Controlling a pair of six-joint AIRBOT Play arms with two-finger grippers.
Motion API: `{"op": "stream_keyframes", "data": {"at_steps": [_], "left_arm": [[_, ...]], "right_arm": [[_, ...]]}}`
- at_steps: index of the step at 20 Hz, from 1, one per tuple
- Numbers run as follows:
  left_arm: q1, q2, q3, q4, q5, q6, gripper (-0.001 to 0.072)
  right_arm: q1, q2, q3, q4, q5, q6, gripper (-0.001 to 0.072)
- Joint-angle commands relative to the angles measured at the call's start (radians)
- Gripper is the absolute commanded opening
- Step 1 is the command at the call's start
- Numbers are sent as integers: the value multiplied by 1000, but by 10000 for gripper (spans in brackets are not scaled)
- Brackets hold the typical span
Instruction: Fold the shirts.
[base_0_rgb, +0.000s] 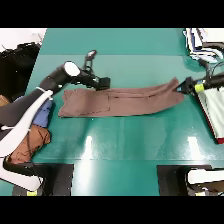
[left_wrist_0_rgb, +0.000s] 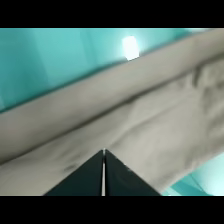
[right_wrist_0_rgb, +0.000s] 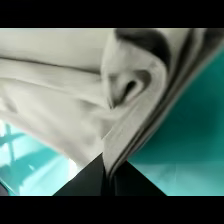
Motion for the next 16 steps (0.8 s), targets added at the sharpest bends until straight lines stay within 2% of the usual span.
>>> {"op": "stream_keyframes", "data": {"at_steps": [1,8,16], "left_arm": [[-101,-134,108,-8,-9,-7,22],[-159,-249,190,4,-58,-31,21],[-143,-243,193,21,-58,-30,21]], "right_arm": [[77,93,118,76,20,42,13],[277,122,328,85,26,92,13],[419,121,379,87,-43,92,13]]}}
